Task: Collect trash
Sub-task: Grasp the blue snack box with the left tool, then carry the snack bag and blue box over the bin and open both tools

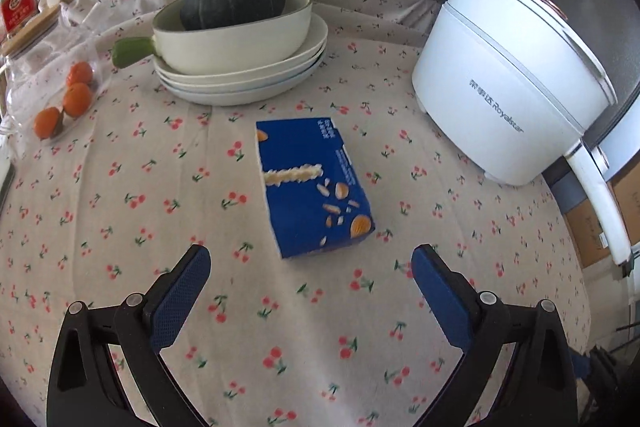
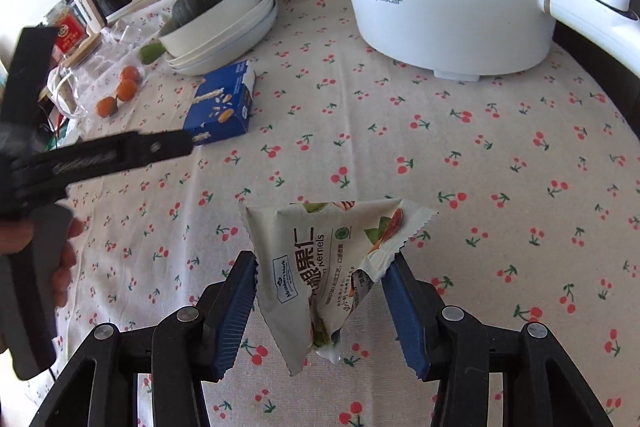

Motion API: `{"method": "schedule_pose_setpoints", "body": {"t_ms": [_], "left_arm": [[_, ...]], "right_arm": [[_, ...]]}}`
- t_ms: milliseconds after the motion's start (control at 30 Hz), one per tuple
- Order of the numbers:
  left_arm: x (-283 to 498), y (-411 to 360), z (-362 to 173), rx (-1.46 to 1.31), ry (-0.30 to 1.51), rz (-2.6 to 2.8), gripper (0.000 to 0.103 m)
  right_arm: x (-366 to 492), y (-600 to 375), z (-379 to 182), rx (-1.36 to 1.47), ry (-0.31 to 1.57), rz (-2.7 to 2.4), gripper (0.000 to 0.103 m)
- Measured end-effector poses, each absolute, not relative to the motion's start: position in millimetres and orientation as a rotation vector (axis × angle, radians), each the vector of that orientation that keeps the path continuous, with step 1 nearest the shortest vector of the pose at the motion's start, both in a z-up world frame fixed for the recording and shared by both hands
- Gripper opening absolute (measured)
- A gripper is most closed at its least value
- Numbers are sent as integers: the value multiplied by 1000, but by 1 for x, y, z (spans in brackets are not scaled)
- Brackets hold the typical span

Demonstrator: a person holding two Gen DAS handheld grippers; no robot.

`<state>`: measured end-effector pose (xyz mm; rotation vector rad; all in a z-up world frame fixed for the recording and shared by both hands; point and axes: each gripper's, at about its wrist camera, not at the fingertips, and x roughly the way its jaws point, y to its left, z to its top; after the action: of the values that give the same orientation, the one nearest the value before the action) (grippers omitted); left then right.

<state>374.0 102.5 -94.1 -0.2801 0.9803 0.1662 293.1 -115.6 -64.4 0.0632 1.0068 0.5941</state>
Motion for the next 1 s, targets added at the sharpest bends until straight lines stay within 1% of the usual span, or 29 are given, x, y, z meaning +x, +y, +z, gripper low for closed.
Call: {"method": "schedule_pose_setpoints", "body": {"t_ms": [67,167,200,233,467,667,833,1000], "left_arm": [[387,97,-102,-259,977,185,99],[400,93,-114,-216,1001,204,85],[401,93,-116,-220,1008,191,70],[400,95,-118,-228,1015,183,64],[350,106,-103,-264,996,125,63],[283,110,-83,-274,1003,67,63],[224,117,-69,-322,995,27,62],[172,114,-58,-308,987,-4,62]], "right_arm": [[294,-119,-65,61,1004,596,56],[295,-127,-67,69,1002,590,56],[296,-129,-69,74,1005,586,56],[297,-131,-70,78,1009,582,56],[287,-142,-72,128,1056,557,56],[261,-147,-50,186,1083,529,56],[226,-152,-25,192,1072,486,56],[188,-161,-3,199,1055,441,56]]}}
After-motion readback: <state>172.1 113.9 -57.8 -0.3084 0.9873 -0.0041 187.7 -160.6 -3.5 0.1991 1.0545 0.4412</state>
